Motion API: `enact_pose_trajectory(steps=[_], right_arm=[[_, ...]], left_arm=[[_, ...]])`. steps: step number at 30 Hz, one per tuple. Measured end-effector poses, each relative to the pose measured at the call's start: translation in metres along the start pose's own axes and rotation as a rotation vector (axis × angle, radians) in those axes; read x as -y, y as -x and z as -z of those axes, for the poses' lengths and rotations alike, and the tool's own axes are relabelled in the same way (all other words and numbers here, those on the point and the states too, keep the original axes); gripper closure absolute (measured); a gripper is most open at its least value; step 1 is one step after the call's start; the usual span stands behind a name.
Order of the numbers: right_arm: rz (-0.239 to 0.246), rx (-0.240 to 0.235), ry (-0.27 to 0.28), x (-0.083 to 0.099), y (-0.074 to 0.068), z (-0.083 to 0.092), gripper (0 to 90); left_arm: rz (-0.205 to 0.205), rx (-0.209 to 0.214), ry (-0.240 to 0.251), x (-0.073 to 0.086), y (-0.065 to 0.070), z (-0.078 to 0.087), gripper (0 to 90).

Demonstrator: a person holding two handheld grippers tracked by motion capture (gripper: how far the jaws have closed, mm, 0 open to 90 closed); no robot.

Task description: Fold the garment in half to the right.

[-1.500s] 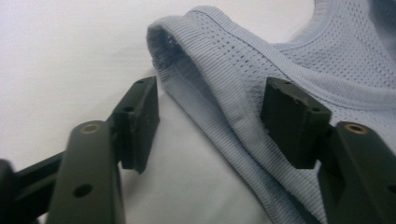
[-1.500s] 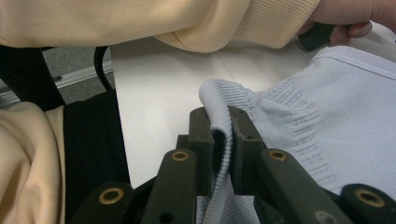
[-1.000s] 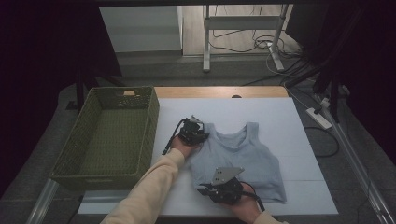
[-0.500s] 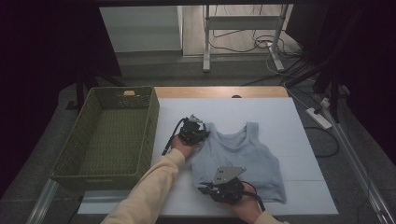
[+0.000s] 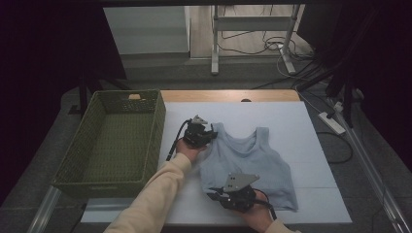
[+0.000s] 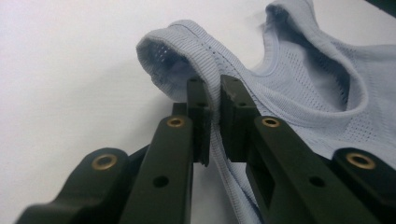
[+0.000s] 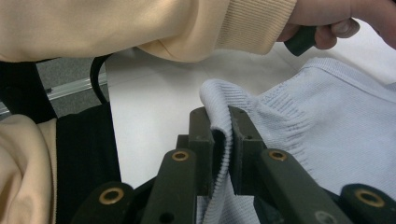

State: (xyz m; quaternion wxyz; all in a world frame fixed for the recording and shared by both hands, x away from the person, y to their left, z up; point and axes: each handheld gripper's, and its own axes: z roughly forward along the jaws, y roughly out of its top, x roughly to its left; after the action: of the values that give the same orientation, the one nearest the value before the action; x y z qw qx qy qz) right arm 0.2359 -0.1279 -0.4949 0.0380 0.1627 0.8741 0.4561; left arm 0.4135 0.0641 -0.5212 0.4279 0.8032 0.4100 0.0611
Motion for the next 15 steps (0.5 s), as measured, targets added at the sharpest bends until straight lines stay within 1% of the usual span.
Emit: enact_pose_trajectory(steps=[15], right_arm=[[0.009, 0.018, 0.041, -0.002, -0.001, 0.006, 80.6]], left_arm=[[0.017, 0.014, 0.044, -0.010, 0.000, 0.015, 82.3]])
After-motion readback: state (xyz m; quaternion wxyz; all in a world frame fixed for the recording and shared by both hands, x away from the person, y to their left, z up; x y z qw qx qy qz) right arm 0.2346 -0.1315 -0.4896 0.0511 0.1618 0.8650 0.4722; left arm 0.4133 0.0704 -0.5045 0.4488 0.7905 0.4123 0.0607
